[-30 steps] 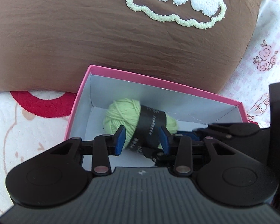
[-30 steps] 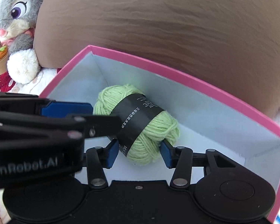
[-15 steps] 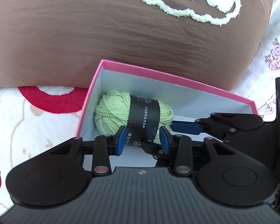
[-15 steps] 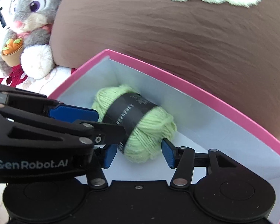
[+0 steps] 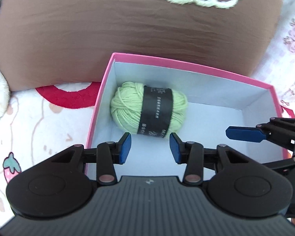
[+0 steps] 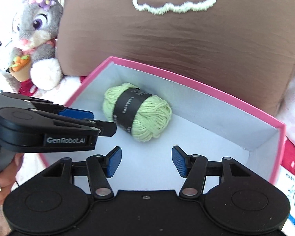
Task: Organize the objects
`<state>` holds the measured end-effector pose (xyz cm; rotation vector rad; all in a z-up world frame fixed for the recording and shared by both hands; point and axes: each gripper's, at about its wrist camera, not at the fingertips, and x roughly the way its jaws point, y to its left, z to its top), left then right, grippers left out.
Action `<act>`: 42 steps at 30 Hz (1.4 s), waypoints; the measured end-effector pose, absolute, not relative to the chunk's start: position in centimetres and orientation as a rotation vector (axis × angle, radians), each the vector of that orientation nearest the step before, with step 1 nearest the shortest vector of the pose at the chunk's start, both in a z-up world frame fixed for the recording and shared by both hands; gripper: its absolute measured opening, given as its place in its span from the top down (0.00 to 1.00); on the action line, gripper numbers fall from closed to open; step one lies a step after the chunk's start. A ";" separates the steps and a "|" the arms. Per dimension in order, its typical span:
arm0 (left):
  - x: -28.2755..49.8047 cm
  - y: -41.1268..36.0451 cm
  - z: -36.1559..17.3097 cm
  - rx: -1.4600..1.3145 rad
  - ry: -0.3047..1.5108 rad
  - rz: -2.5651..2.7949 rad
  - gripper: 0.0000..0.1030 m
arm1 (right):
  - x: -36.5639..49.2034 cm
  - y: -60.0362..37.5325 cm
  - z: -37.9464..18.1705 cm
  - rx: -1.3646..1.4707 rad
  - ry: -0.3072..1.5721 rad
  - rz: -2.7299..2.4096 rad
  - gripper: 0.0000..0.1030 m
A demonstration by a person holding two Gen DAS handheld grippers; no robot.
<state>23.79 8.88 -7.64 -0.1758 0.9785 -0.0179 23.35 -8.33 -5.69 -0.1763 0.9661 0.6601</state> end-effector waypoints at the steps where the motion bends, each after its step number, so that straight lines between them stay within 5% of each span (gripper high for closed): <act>1: 23.4 8.7 -7.3 -0.173 0.975 -0.021 0.57 | 22.8 -8.6 -5.2 -0.176 0.959 0.661 0.40; 29: 8.7 5.3 3.7 0.034 0.947 -0.076 0.38 | 9.4 -14.8 5.8 -0.208 0.881 0.580 0.39; 42: 3.2 2.4 4.5 0.111 0.936 -0.119 0.26 | 4.0 -17.7 7.2 -0.225 0.873 0.591 0.25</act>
